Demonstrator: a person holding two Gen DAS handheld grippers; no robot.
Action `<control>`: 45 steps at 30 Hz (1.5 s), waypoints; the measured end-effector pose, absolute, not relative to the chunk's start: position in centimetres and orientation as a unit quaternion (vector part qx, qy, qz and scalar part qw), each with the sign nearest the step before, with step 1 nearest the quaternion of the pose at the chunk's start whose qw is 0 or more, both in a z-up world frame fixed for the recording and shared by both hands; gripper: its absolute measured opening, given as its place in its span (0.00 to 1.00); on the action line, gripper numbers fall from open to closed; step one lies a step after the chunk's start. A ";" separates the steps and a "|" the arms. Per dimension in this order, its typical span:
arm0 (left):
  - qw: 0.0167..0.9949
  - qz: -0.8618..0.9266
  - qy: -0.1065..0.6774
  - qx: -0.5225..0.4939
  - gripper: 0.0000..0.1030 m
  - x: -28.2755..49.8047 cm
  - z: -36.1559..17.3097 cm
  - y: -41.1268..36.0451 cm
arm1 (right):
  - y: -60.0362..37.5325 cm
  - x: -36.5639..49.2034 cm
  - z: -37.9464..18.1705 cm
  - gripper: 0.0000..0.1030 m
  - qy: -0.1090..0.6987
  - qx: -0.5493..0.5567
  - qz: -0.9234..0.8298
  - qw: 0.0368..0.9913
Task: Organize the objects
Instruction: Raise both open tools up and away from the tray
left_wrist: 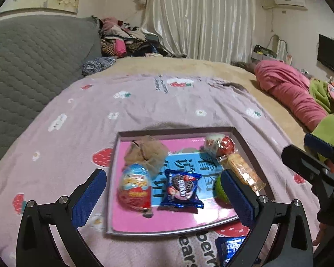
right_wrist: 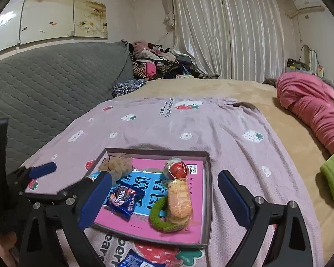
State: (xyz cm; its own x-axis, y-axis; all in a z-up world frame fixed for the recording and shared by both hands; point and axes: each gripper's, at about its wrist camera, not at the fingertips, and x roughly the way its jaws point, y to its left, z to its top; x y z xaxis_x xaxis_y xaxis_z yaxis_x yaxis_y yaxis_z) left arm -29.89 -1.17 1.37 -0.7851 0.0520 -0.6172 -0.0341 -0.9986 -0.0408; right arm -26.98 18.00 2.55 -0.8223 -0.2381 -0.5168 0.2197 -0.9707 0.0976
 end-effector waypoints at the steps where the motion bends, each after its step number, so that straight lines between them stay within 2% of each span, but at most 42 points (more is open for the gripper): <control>1: 0.020 0.945 -0.016 -0.325 0.99 -29.5 1.8 -1.6 | 17.8 -26.5 3.0 0.94 -0.014 0.271 -0.955 0.121; 24: -0.025 0.952 -0.016 -0.305 0.99 -16.6 9.8 -7.6 | 13.3 -15.3 12.1 0.99 0.026 0.244 -0.961 0.130; 36: -0.022 0.956 -0.003 -0.293 0.99 -10.9 11.7 -7.0 | 12.5 -10.3 14.0 0.99 0.043 0.235 -0.962 0.131; 45: -0.014 0.953 0.007 -0.304 0.99 -8.0 10.9 -6.3 | 12.6 -7.8 13.5 0.99 0.053 0.247 -0.959 0.130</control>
